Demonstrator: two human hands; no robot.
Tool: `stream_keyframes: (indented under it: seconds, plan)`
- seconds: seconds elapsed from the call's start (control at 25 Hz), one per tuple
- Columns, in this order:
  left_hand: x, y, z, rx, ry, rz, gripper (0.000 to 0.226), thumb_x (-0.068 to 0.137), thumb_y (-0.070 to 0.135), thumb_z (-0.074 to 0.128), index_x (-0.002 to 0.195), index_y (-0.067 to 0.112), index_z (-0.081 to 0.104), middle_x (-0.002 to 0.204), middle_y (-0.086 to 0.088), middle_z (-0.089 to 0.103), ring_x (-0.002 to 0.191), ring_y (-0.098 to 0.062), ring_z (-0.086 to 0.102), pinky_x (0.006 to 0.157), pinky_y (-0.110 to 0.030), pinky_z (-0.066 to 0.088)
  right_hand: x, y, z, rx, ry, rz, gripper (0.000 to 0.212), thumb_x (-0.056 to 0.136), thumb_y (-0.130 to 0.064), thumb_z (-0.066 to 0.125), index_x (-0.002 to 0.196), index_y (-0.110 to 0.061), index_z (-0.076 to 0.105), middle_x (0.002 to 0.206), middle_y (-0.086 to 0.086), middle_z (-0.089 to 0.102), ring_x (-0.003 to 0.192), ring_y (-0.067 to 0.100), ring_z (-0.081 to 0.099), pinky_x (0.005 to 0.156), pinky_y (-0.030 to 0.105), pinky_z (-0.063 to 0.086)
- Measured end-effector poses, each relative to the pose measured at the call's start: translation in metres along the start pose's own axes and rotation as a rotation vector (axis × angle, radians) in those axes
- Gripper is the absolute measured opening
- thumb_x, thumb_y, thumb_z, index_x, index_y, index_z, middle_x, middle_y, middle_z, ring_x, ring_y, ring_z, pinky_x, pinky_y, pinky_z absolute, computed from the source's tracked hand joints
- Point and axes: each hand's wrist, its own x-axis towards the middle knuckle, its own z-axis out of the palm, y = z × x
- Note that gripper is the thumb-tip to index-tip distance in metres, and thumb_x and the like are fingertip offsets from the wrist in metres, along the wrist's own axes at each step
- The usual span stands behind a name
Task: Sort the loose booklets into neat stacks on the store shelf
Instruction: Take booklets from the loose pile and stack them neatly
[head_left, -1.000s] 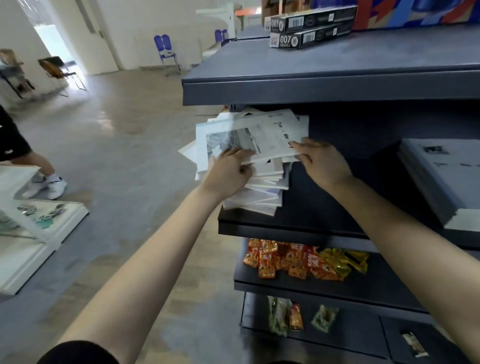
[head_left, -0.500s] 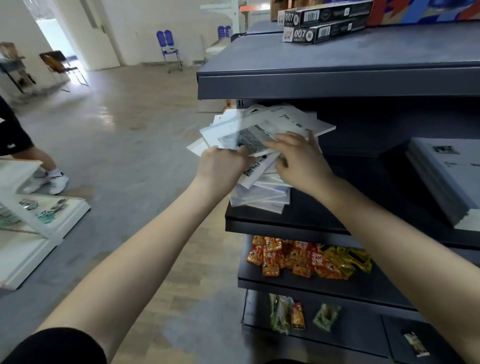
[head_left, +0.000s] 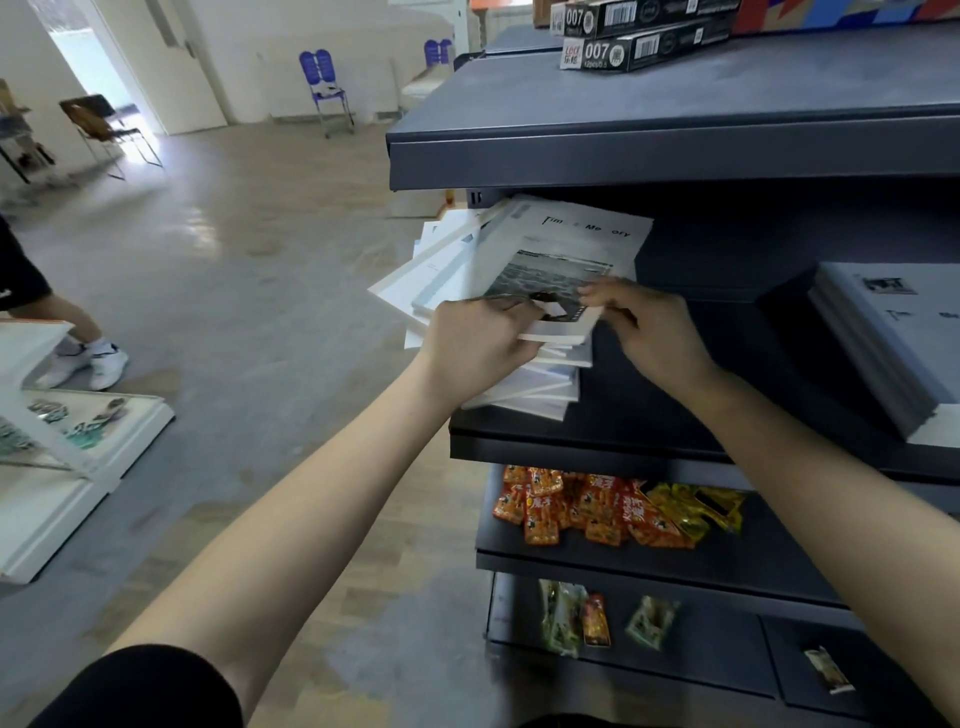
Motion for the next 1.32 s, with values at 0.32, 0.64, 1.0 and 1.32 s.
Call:
stream_keyframes:
  seconds: [0.32, 0.64, 1.0, 1.32]
  plan:
    - [-0.003, -0.018, 0.017, -0.046, 0.041, -0.053, 0.055, 0.079, 0.063, 0.043, 0.103, 0.021, 0.072, 0.095, 0.005, 0.073, 0.091, -0.017, 0.07, 0.053, -0.03, 0.055, -0.005, 0.016, -0.045, -0.022, 0.077, 0.187, 0.043, 0.082, 0.011, 0.046, 0.111, -0.013, 0.066, 0.129, 0.004, 0.056, 0.12, 0.006, 0.046, 0.1, 0.001, 0.025]
    - [0.012, -0.006, 0.021, -0.122, -0.109, -0.22, 0.071, 0.067, 0.075, 0.035, 0.104, 0.021, 0.062, 0.1, 0.004, 0.069, 0.089, -0.022, 0.067, 0.061, -0.028, 0.043, -0.004, -0.025, -0.017, -0.462, -0.425, 0.183, 0.061, 0.087, -0.052, 0.053, 0.141, -0.05, 0.025, 0.156, -0.013, 0.011, 0.144, 0.022, 0.0, 0.109, 0.048, 0.027]
    - [0.006, -0.007, 0.033, -0.482, -0.158, -0.177, 0.059, 0.079, 0.058, 0.058, 0.124, 0.021, 0.061, 0.137, -0.008, 0.054, 0.134, -0.032, 0.039, 0.109, -0.047, 0.033, -0.007, -0.012, -0.007, -0.253, -0.141, 0.065, 0.045, 0.082, -0.049, 0.059, 0.124, -0.034, 0.058, 0.142, -0.005, 0.046, 0.137, 0.017, 0.029, 0.11, 0.042, 0.033]
    - [0.01, 0.017, 0.031, -0.559, 0.038, -0.093, 0.047, 0.075, 0.049, 0.059, 0.102, 0.013, 0.074, 0.113, -0.013, 0.068, 0.11, -0.033, 0.06, 0.095, -0.044, 0.048, -0.025, 0.009, -0.018, -0.32, -0.127, 0.188, 0.06, 0.081, -0.042, 0.065, 0.136, -0.038, 0.043, 0.152, 0.007, 0.029, 0.14, 0.039, 0.017, 0.113, 0.05, 0.024]
